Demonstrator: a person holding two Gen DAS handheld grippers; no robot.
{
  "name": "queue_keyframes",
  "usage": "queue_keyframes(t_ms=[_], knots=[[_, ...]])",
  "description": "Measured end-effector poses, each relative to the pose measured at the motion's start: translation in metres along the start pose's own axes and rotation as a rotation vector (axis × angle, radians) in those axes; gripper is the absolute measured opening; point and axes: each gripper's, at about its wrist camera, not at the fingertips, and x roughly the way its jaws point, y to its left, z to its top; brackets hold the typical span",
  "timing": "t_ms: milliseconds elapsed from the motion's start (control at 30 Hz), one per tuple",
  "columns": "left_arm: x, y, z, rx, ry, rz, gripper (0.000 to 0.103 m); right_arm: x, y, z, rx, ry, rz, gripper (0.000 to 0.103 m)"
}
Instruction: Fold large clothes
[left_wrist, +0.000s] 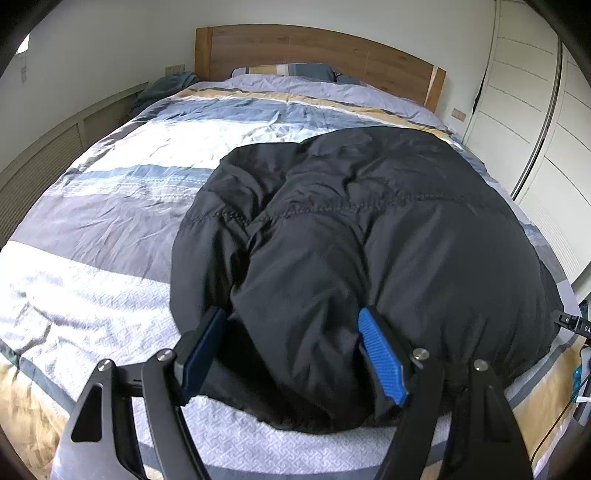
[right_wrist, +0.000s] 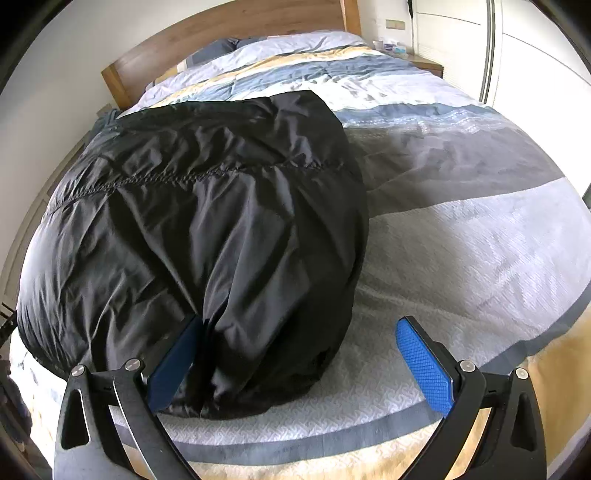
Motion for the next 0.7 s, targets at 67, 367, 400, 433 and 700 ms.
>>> queue_keyframes(t_ms=[67, 367, 400, 433, 700], knots=[[-0.008, 0.004, -0.004, 0.000, -0.001, -0.009, 0.074, -0.004, 0.000, -0.003, -0.001, 0.001, -0.004, 0.102], [-0.045, 0.071, -0.028, -0.150, -0.001, -0.070, 0.074, -0.030, -0.018, -0.020, 0.041, -0.008, 0.009, 0.102], [-0.048, 0.078, -0.029, -0.170, -0.002, -0.068, 0.074, -0.032, -0.019, -0.021, 0.044, -0.012, 0.014, 0.103], [-0.051, 0.090, -0.029, -0.205, -0.001, -0.071, 0.074, -0.035, -0.022, -0.022, 0.048, -0.017, 0.024, 0.103], [-0.015, 0.124, 0.013, -0.334, 0.100, -0.237, 0.074, -0.035, -0.044, -0.001, 0.125, -0.042, 0.101, 0.103]])
